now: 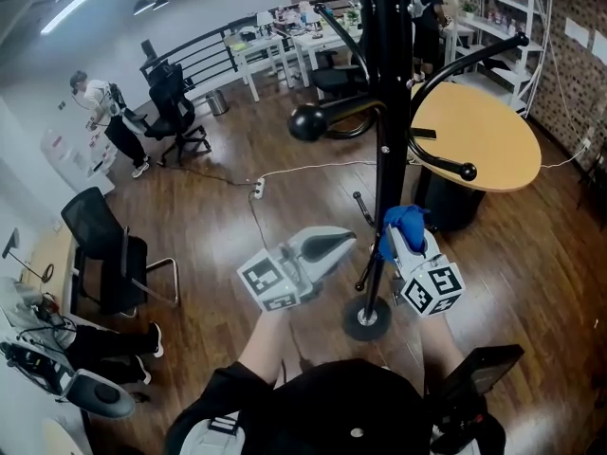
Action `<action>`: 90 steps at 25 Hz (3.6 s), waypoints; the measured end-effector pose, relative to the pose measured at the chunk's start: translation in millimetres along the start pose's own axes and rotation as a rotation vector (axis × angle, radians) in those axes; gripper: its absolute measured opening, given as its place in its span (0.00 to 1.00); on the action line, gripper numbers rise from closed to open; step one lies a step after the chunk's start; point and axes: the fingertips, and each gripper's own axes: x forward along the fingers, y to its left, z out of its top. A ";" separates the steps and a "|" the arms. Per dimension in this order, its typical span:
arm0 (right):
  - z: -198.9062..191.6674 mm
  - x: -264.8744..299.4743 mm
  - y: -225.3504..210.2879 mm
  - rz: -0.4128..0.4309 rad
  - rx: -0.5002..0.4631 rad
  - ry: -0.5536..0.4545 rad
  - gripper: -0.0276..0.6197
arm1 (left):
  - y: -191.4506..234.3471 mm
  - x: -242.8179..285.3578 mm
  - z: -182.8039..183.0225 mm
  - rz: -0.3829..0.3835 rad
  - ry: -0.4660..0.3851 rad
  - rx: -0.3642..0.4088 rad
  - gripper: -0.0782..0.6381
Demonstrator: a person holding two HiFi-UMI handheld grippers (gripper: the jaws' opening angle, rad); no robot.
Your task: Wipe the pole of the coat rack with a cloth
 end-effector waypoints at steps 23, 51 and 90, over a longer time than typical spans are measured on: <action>-47.0 -4.3 -9.4 -0.004 -0.036 0.080 0.10 | 4.5 4.1 -6.8 -0.041 -0.040 -0.018 0.10; 164.1 30.1 43.2 0.085 -0.156 -0.312 0.10 | 16.2 -10.2 -11.0 -0.021 -0.071 -0.030 0.10; 116.6 23.2 29.3 0.053 -0.159 -0.177 0.10 | 18.1 -17.1 -6.4 -0.020 -0.071 -0.025 0.10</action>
